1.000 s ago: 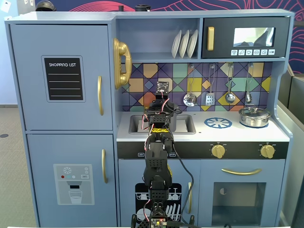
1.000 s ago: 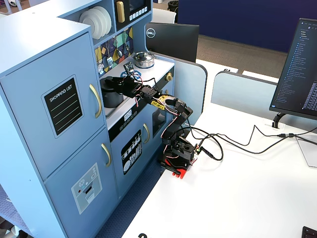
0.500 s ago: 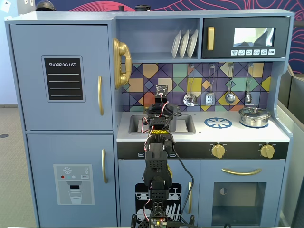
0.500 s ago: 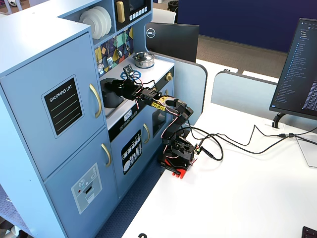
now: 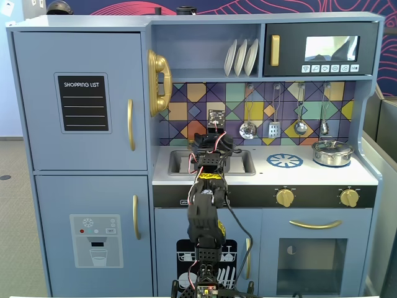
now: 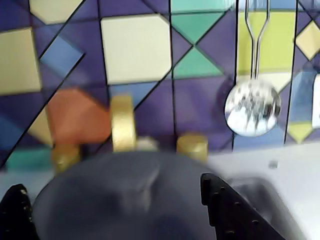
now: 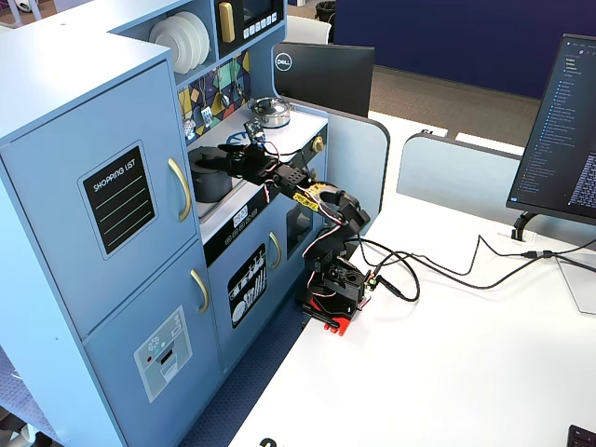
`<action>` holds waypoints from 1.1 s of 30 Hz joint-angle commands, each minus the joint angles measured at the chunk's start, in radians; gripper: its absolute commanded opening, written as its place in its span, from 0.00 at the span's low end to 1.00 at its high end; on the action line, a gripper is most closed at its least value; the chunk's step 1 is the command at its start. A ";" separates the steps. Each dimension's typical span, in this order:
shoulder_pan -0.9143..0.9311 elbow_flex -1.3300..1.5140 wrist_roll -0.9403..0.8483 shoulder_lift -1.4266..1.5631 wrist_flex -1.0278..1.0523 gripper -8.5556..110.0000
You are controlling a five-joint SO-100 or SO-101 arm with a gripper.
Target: Pick up the lid from the counter and put it on the gray recipient
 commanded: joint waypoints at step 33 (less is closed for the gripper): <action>-0.201 0.927 0.186 0.877 0.965 0.07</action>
